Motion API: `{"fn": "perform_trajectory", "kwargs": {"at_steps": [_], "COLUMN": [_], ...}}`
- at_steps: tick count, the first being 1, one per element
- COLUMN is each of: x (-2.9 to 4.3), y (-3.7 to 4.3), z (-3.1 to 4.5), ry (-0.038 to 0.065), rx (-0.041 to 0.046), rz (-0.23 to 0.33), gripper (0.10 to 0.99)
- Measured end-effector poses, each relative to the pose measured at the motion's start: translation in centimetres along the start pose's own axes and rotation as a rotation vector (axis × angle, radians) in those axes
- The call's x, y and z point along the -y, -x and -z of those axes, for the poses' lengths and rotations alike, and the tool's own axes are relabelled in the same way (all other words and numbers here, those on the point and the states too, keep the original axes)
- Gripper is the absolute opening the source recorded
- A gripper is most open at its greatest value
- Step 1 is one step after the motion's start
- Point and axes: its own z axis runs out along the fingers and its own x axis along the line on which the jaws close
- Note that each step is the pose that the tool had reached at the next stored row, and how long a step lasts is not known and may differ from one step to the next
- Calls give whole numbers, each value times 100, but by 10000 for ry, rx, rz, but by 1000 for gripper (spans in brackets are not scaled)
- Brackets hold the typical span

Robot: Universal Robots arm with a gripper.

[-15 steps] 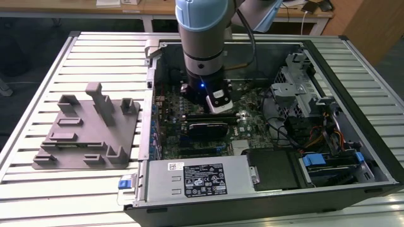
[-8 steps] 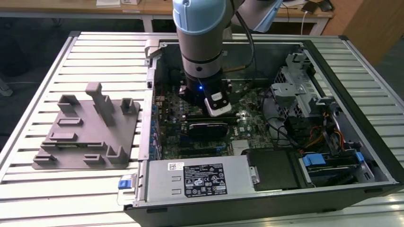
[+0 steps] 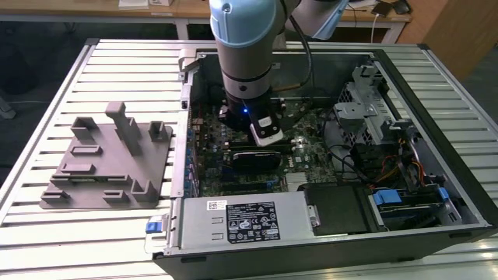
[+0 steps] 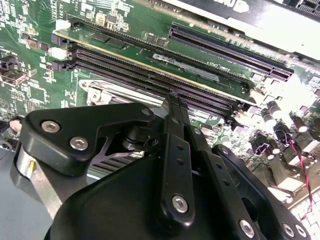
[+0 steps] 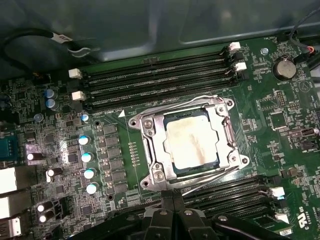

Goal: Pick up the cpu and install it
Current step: 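Install the second cpu locking lever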

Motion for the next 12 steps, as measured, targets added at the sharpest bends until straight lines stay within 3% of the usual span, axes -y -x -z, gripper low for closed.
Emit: {"fn": "perform_trajectory", "kwargs": {"at_steps": [12], "x": [27], "y": [-44], "z": [-26], "ry": [299], "rx": [-61], "rz": [-29], "gripper": [106]}}
